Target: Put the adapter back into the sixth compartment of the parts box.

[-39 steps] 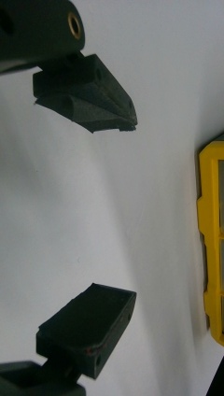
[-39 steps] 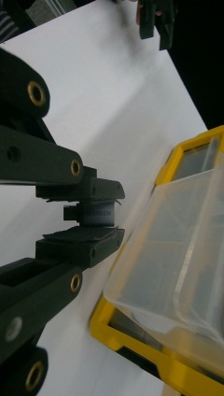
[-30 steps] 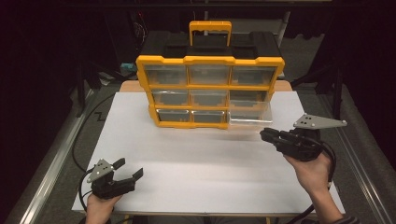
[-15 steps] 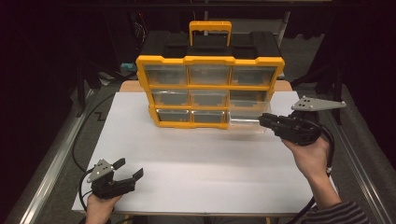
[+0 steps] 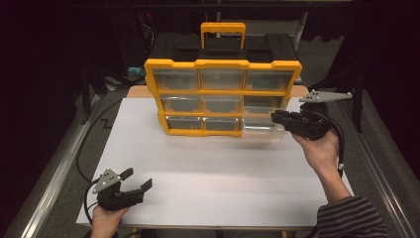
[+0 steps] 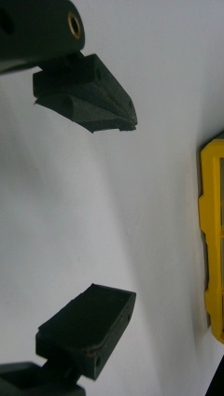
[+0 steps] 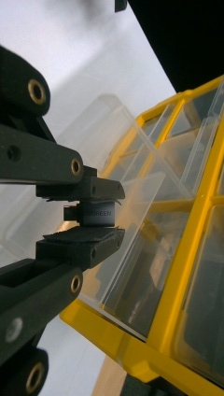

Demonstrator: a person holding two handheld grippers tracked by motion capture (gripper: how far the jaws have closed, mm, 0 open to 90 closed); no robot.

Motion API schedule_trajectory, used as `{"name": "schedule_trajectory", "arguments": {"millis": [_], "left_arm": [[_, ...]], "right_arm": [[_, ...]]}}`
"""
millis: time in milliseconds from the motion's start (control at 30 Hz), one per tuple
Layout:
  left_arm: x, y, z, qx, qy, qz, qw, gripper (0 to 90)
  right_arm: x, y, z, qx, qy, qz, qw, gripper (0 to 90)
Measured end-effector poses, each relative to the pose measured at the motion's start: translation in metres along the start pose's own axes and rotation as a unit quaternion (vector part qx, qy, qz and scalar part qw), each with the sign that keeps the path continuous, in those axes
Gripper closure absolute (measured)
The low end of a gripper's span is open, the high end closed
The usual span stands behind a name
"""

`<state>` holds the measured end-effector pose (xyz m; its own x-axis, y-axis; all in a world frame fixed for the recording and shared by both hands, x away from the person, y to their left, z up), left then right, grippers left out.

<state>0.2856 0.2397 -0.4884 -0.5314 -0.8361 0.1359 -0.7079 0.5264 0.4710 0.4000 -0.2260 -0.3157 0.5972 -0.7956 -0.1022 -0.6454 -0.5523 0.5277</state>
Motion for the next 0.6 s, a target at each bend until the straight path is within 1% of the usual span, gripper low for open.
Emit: {"name": "schedule_trajectory", "arguments": {"millis": [33, 67, 133, 267, 467, 533, 600], "left_arm": [[0.0, 0.0, 0.0, 0.0, 0.0, 0.0, 1.0, 15.8], [0.0, 0.0, 0.0, 0.0, 0.0, 0.0, 1.0, 15.9], [0.0, 0.0, 0.0, -0.001, 0.0, 0.0, 1.0, 15.9], [0.0, 0.0, 0.0, -0.002, -0.001, 0.0, 1.0, 15.8], [0.0, 0.0, 0.0, -0.002, -0.001, -0.001, 1.0, 15.8], [0.0, 0.0, 0.0, -0.002, -0.001, -0.001, 1.0, 15.9], [0.0, 0.0, 0.0, -0.002, -0.001, -0.001, 1.0, 15.8]], "right_arm": [[0.002, -0.003, 0.0, -0.003, -0.006, 0.004, 1.0, 73.2], [0.003, -0.005, 0.001, -0.006, -0.007, 0.006, 0.9999, 70.7], [0.003, -0.006, 0.001, -0.007, -0.007, 0.007, 0.9999, 69.0], [0.0, -0.003, 0.002, -0.006, 0.003, 0.012, 0.9999, 67.1], [-0.005, 0.01, 0.005, 0.009, 0.009, 0.009, 0.9999, 60.3], [-0.008, 0.02, 0.009, 0.027, 0.012, 0.01, 0.9995, 57.7], [-0.008, 0.022, 0.01, 0.03, 0.012, 0.009, 0.9994, 57.2]]}}
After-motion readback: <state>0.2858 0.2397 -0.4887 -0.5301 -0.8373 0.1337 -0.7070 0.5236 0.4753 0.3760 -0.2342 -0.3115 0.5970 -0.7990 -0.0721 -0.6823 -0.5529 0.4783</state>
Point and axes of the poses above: each handheld gripper's, and its own axes: y roughly backward along the jaws, z roughly out of its underside, x roughly to its right, the point moved 4 cm from there along -y, roughly forward along the jaws, and after that the axes turned 3 degrees about -y, right-handed, at the moved point
